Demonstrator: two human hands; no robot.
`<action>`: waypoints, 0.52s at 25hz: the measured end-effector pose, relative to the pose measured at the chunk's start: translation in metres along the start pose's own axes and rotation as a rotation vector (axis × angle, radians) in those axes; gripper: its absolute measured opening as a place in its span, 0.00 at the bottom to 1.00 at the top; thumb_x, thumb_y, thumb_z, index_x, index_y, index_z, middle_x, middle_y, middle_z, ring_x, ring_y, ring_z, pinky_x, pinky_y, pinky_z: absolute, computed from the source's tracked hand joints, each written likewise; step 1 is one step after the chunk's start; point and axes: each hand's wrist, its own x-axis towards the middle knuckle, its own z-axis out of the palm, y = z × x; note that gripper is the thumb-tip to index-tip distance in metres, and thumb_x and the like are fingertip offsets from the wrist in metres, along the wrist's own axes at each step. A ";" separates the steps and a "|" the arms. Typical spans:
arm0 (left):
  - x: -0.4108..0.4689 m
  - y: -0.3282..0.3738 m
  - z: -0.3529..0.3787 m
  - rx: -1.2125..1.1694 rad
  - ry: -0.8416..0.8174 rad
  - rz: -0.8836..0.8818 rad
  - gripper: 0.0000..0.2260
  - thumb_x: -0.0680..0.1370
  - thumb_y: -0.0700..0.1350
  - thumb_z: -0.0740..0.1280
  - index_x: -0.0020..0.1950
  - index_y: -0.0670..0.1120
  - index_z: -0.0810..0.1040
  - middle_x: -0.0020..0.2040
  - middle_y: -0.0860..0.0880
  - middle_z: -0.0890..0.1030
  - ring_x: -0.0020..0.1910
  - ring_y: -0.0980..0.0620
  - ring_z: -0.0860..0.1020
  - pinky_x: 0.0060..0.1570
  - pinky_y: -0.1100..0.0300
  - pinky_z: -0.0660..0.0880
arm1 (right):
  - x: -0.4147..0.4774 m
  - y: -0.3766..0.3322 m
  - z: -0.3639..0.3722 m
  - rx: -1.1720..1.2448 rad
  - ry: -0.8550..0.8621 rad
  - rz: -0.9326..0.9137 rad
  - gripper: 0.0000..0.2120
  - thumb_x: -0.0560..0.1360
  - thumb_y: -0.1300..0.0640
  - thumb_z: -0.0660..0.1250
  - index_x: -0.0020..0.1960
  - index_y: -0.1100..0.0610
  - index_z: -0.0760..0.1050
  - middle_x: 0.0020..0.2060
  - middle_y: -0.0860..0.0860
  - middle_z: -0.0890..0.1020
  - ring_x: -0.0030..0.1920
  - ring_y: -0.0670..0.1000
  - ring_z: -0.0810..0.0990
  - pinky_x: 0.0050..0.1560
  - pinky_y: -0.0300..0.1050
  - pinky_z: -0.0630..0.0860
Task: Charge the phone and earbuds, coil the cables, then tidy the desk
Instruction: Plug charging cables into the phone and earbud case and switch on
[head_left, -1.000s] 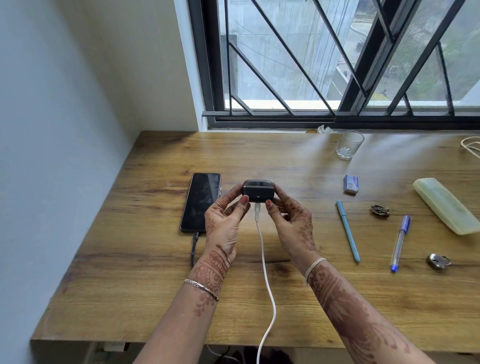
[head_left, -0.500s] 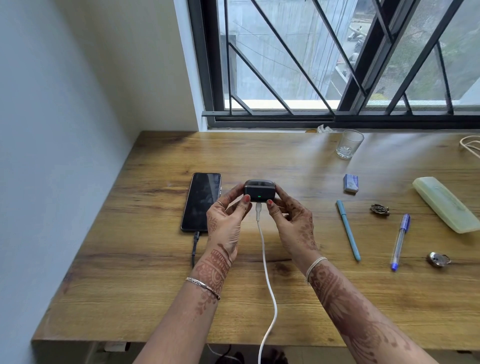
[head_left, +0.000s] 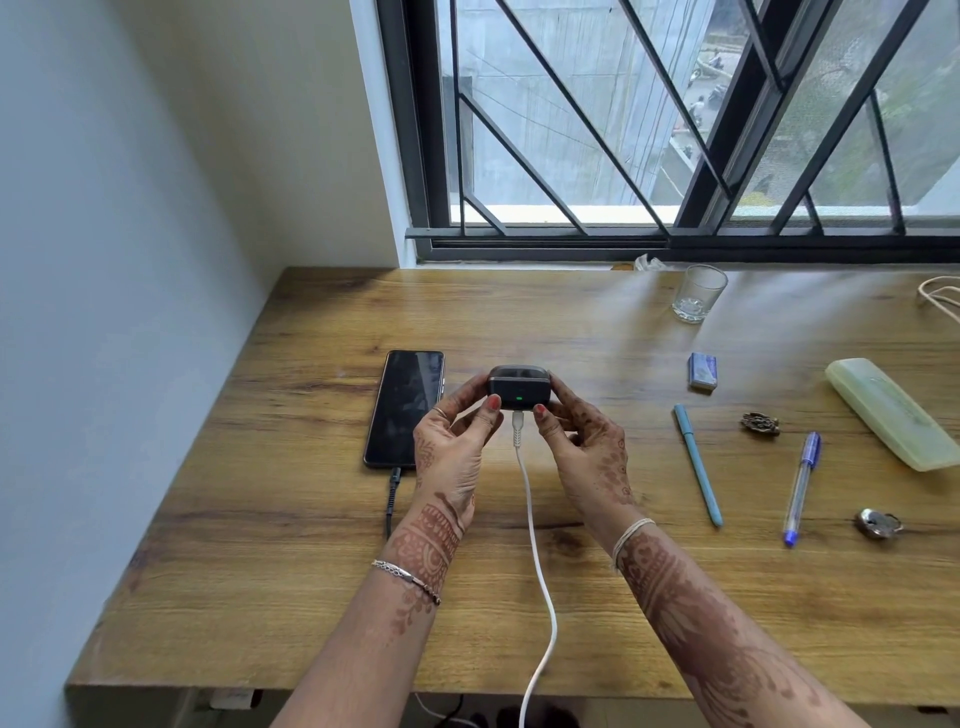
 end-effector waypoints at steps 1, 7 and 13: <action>0.000 0.000 0.000 0.003 0.000 -0.002 0.10 0.72 0.38 0.72 0.49 0.51 0.85 0.52 0.49 0.85 0.55 0.51 0.82 0.49 0.63 0.79 | 0.000 0.000 0.000 0.002 0.002 0.006 0.20 0.75 0.55 0.70 0.64 0.41 0.74 0.48 0.41 0.83 0.47 0.35 0.80 0.43 0.26 0.73; 0.002 -0.002 -0.002 0.046 -0.002 -0.015 0.11 0.72 0.39 0.73 0.50 0.53 0.85 0.53 0.50 0.84 0.56 0.51 0.81 0.52 0.60 0.79 | 0.001 0.002 -0.001 -0.005 0.011 0.016 0.20 0.75 0.55 0.70 0.65 0.44 0.74 0.46 0.40 0.82 0.46 0.32 0.79 0.44 0.26 0.73; 0.007 -0.007 -0.003 0.195 0.088 -0.008 0.09 0.72 0.40 0.73 0.50 0.50 0.84 0.50 0.50 0.85 0.54 0.53 0.82 0.60 0.52 0.76 | 0.008 0.011 0.006 -0.058 0.023 0.061 0.19 0.74 0.53 0.71 0.65 0.44 0.75 0.47 0.44 0.84 0.44 0.41 0.80 0.39 0.29 0.73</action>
